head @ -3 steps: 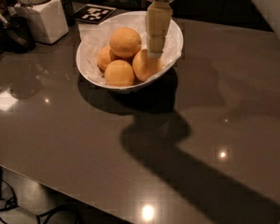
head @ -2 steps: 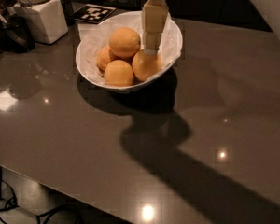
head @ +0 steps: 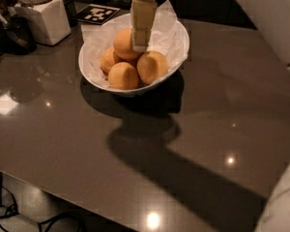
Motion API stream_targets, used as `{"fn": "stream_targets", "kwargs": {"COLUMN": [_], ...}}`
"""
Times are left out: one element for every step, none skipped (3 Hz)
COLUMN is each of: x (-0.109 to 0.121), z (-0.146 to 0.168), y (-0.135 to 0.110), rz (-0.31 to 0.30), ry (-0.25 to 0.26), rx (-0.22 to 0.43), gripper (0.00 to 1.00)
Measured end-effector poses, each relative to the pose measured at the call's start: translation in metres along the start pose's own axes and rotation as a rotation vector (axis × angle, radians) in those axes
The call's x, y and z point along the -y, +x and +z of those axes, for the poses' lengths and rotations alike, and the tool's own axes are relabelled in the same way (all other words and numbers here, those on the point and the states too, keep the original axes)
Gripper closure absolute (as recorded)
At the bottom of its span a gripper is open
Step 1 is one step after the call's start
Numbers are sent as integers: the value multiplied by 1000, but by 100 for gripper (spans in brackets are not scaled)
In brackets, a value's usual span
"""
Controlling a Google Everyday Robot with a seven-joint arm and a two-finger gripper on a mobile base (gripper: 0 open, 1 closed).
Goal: Pick orange from white bowl
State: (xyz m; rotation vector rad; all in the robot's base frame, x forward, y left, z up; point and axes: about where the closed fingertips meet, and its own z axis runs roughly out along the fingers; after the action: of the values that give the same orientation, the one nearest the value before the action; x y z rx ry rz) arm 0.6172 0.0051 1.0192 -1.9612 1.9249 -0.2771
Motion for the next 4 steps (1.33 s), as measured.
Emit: {"fn": "stream_targets", "kwargs": {"x": [10, 20, 33, 41], "z": [11, 25, 45, 58], "y": [-16, -25, -20, -16], "rz": [-1, 7, 26, 44], "ry": [-6, -25, -55, -71], "rx": [-23, -35, -38, -38], "gripper": [0, 0, 9, 11]}}
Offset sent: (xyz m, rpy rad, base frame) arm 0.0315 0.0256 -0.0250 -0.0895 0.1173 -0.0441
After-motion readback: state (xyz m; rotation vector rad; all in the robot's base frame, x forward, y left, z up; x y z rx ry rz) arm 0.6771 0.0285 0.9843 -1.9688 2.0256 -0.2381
